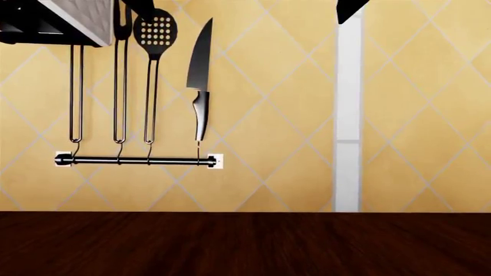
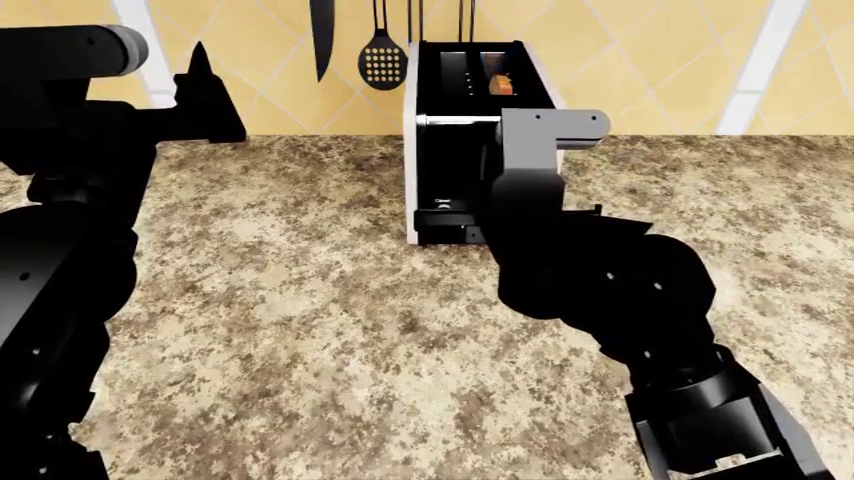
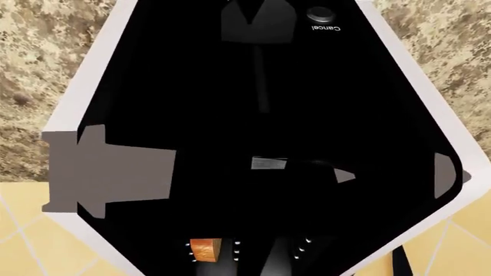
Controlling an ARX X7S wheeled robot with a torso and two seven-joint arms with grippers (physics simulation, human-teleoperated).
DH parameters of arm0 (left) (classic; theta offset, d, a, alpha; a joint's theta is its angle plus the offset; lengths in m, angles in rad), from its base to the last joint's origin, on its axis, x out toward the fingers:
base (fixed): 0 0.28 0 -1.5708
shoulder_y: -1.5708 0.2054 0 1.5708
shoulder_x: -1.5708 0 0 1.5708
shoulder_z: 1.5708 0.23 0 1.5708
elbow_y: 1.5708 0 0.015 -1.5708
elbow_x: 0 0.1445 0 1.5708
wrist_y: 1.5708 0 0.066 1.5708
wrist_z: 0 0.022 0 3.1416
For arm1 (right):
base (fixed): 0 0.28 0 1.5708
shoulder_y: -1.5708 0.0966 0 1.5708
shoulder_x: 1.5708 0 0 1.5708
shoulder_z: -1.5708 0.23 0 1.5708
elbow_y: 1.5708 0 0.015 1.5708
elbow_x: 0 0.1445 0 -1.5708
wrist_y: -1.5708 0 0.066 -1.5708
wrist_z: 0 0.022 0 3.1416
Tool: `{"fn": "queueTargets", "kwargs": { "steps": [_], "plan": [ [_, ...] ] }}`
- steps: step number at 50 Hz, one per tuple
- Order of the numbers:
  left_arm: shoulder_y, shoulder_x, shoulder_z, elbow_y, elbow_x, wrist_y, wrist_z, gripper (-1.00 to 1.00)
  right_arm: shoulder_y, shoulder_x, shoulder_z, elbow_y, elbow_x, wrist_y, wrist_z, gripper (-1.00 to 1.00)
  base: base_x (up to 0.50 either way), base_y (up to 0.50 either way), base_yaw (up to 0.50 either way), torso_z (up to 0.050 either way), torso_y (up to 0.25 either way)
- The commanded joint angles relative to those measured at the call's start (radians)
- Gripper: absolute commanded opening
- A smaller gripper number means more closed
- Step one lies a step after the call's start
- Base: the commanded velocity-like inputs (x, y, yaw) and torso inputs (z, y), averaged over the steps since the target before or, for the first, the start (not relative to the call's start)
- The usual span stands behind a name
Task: Push down the lever of the toaster to turn it on.
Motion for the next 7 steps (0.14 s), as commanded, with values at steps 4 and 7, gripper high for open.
{"fn": "queueTargets", "kwargs": {
  "steps": [4,7],
  "plan": [
    [0.002,-0.003,0.001,0.002,-0.004,0.002,-0.003,1.00,-0.028,0.005,-0.027,0.021,0.049,-0.002,0.000,-1.00,0.00,0.00,0.00,0.000,0.000],
    [0.002,-0.003,0.001,0.001,-0.005,0.002,-0.004,1.00,-0.029,0.005,-0.028,0.020,0.051,-0.003,0.000,-1.00,0.00,0.00,0.00,0.000,0.000]
  ]
}}
